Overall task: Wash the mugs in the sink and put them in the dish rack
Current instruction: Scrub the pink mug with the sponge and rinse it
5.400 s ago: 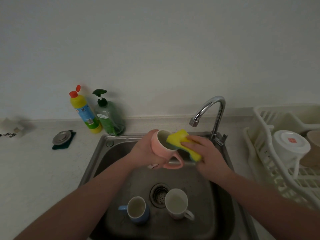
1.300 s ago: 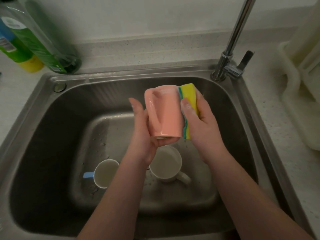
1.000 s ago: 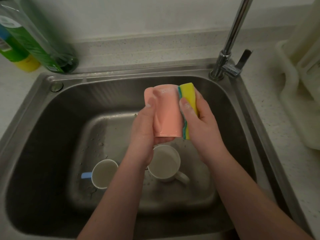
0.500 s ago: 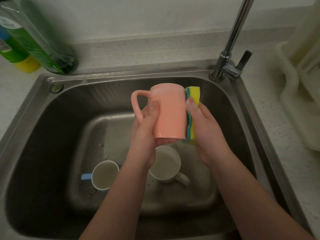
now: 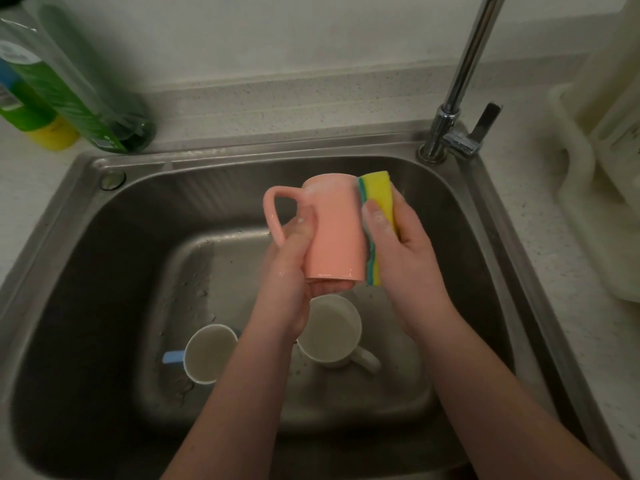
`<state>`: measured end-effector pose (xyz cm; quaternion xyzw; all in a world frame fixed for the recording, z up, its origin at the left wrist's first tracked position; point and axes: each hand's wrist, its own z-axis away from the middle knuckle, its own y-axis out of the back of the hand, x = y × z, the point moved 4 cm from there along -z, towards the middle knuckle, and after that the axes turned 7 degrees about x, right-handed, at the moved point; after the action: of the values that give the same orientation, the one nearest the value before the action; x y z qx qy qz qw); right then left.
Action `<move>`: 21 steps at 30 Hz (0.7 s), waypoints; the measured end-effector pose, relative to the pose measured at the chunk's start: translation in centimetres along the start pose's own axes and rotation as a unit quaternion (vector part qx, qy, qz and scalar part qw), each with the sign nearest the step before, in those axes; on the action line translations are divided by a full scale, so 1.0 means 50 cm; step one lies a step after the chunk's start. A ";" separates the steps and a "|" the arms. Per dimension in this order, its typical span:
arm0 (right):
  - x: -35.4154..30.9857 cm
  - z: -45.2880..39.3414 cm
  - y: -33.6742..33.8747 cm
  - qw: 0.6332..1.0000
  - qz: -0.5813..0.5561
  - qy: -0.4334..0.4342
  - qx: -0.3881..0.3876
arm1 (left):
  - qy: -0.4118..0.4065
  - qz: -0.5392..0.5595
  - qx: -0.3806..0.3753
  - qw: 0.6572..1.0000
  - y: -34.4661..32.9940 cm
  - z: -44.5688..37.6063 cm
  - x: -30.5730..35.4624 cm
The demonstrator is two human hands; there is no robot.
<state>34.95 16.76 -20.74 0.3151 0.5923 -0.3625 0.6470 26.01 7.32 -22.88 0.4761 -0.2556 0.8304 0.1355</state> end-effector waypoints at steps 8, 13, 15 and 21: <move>0.024 -0.009 -0.001 0.990 -0.039 -0.133 -0.011 | -0.003 0.028 -0.012 1.000 -0.005 0.004 0.004; -0.010 0.006 -0.011 0.996 0.026 0.077 -0.033 | 0.007 0.039 0.003 0.999 -0.003 0.003 0.010; -0.010 0.005 -0.010 0.993 0.040 0.103 -0.042 | 0.005 0.034 0.001 0.999 -0.002 0.002 0.009; 0.000 -0.002 -0.004 0.999 -0.031 -0.007 -0.018 | -0.008 0.028 0.016 0.999 0.002 -0.002 0.001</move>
<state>34.71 16.74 -20.75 0.2822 0.6036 -0.3737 0.6453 25.85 7.27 -22.89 0.4771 -0.2571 0.8342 0.1026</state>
